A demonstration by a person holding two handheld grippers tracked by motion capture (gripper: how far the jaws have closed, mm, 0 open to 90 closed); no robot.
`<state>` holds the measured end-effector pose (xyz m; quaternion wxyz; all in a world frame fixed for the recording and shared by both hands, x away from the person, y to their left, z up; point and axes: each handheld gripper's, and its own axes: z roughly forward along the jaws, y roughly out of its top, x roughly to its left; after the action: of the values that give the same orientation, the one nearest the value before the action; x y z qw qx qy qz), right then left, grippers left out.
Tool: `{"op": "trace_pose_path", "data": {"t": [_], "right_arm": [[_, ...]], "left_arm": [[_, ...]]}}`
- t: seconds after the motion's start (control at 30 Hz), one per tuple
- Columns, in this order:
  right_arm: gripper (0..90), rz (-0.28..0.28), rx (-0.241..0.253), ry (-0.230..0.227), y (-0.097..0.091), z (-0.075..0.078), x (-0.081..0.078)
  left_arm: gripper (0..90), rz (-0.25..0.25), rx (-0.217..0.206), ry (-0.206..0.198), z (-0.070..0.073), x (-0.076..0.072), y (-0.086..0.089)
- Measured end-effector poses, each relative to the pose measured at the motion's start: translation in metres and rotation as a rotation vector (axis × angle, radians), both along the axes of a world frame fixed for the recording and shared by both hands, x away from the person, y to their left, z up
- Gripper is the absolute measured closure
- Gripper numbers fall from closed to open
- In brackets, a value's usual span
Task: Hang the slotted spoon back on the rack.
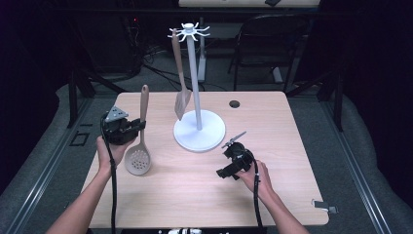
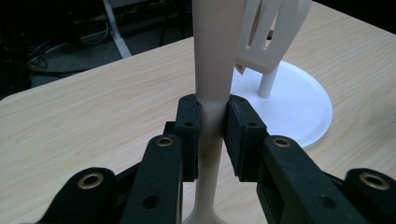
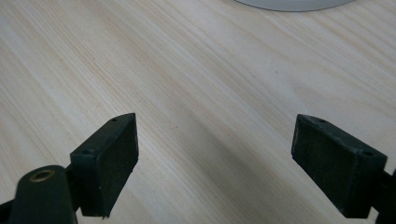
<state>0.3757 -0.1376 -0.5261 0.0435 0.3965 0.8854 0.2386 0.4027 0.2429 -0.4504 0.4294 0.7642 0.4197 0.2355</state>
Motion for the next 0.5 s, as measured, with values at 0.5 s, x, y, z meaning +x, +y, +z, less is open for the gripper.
{"op": "trace_pose_path", "data": {"t": [0.5], "right_arm": [[14.6,-0.022,0.014,-0.001,-0.001,-0.003,0.0]], "left_arm": [[76.0,-0.06,0.059,0.04,0.026,0.015,-0.018]]}}
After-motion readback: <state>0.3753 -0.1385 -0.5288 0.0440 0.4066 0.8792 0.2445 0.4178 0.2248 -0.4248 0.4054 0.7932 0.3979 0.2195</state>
